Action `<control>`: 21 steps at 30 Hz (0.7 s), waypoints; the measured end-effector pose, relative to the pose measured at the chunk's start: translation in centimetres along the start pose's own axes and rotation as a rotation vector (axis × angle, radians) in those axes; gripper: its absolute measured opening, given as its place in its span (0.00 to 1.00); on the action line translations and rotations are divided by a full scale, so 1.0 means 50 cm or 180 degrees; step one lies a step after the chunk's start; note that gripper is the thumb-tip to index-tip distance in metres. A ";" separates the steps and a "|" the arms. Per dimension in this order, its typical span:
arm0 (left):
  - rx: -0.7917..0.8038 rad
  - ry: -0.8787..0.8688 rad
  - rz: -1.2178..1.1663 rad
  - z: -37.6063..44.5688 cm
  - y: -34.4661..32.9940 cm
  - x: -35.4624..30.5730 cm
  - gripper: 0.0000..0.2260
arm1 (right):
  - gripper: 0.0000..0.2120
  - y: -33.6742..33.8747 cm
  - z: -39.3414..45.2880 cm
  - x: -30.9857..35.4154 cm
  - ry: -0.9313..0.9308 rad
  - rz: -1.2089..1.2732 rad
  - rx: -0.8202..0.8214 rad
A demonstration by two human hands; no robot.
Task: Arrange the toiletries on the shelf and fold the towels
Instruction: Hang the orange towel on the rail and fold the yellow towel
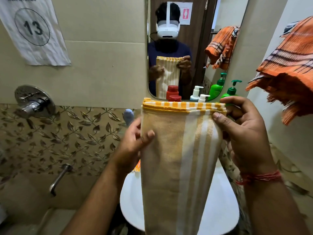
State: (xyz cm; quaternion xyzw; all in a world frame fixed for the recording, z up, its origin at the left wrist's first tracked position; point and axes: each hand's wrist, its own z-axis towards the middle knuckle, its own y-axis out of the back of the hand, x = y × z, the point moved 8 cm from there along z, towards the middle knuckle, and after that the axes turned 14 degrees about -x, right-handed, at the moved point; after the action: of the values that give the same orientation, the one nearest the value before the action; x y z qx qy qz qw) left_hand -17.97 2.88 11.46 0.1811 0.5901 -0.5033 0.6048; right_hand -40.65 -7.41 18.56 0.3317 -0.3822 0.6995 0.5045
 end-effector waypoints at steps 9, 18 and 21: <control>-0.0548 -0.0020 0.0154 -0.027 -0.050 0.017 0.12 | 0.40 -0.015 -0.046 -0.103 -0.1098 0.1004 0.1231; 0.0516 0.0989 0.0415 -0.025 -0.024 0.059 0.41 | 0.13 -0.052 -0.054 -0.122 -0.1168 0.0672 0.0552; 0.0561 0.0807 0.0542 -0.043 -0.027 0.079 0.34 | 0.17 -0.043 -0.023 -0.120 -0.1296 0.0926 0.0610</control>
State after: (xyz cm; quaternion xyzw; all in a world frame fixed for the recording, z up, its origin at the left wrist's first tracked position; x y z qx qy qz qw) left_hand -21.03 2.51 7.90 0.3447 0.5978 -0.4731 0.5477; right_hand -37.04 -8.71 13.32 0.4534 -0.4515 0.7165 0.2778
